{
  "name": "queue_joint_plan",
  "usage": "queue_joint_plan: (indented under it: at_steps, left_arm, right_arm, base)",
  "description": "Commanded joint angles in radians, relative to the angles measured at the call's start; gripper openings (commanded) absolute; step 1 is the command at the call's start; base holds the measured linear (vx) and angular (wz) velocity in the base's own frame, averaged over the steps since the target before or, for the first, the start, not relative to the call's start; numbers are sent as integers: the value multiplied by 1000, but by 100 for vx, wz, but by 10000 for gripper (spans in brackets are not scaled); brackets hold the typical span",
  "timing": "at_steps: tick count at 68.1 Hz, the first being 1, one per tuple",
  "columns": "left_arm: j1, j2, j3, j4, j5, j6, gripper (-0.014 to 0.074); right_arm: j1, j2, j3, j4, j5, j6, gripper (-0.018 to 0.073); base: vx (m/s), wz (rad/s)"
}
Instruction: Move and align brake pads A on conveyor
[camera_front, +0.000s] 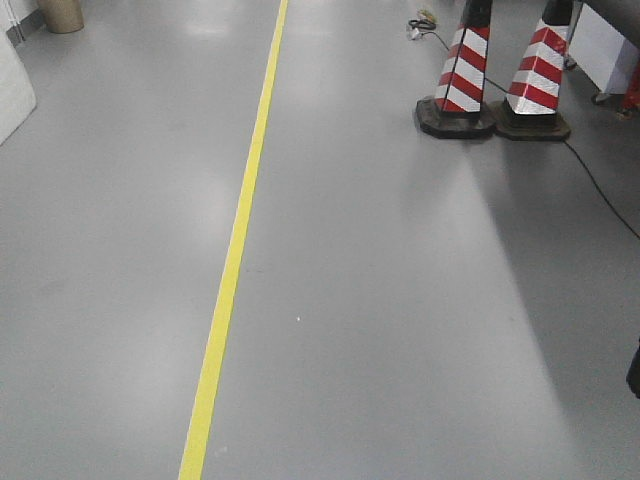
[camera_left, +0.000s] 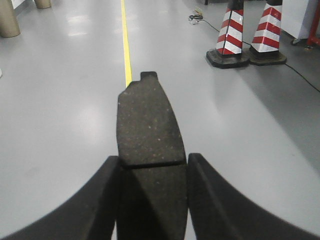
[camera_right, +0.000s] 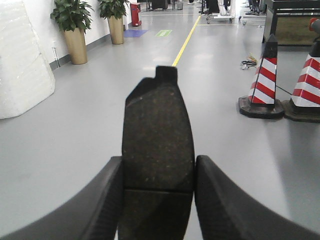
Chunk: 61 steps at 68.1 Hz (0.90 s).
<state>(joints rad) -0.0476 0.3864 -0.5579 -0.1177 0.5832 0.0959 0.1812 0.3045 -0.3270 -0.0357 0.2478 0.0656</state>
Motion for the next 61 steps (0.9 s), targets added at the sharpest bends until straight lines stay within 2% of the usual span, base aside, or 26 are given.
queue_joint_plan:
  at_steps: [1,61]
  left_arm:
    - [-6,6,-30,-12,-96,-1,72]
    - [-16,6,-30,-12,-96,-1,72]
  right_arm:
    - [-1,6,-30,-3,-105,-5,24]
    - [-1,7,-30,-3,-105,-5,24]
  base:
    - [49,6]
    - [51,-1]
